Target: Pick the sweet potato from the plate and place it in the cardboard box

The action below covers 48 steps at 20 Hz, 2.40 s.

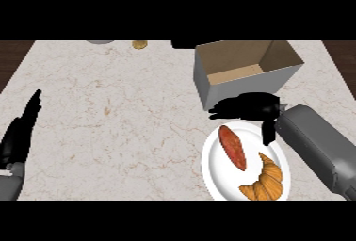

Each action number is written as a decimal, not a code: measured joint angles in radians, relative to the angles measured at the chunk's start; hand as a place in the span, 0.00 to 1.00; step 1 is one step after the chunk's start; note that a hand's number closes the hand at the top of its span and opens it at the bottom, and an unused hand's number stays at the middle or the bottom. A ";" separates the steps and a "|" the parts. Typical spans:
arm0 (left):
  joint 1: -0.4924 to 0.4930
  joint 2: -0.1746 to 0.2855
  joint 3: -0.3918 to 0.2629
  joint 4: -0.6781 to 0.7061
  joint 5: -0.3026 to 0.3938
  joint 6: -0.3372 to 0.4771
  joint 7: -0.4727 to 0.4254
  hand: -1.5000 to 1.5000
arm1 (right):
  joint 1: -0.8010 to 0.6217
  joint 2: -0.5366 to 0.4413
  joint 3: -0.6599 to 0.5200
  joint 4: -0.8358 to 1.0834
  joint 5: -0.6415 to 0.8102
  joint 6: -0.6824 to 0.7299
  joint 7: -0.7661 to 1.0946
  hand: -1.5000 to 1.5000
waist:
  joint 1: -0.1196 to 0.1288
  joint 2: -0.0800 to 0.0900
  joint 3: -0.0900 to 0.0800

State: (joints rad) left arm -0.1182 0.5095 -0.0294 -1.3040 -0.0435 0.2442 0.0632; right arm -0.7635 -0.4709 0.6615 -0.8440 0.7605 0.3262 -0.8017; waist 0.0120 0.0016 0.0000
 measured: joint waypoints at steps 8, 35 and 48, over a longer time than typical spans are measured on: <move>0.019 -0.022 0.043 -0.010 -0.029 -0.022 -0.005 0.50 | 0.046 0.040 -0.041 -0.002 0.088 -0.010 -0.011 0.00 | -0.006 -0.001 0.000; 0.009 -0.092 0.116 -0.009 -0.110 -0.076 0.001 0.50 | 0.214 0.101 -0.059 -0.247 0.246 0.079 0.125 1.00 | -0.008 -0.003 -0.001; 0.031 -0.107 0.140 -0.028 -0.135 -0.082 0.007 0.50 | 0.273 0.168 -0.268 -0.187 0.280 -0.197 0.196 1.00 | -0.028 -0.009 -0.001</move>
State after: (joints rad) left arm -0.0869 0.4030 0.1104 -1.3321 -0.1782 0.1624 0.0705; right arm -0.4904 -0.3032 0.3930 -1.0307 1.0403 0.1290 -0.6061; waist -0.0163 -0.0079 -0.0012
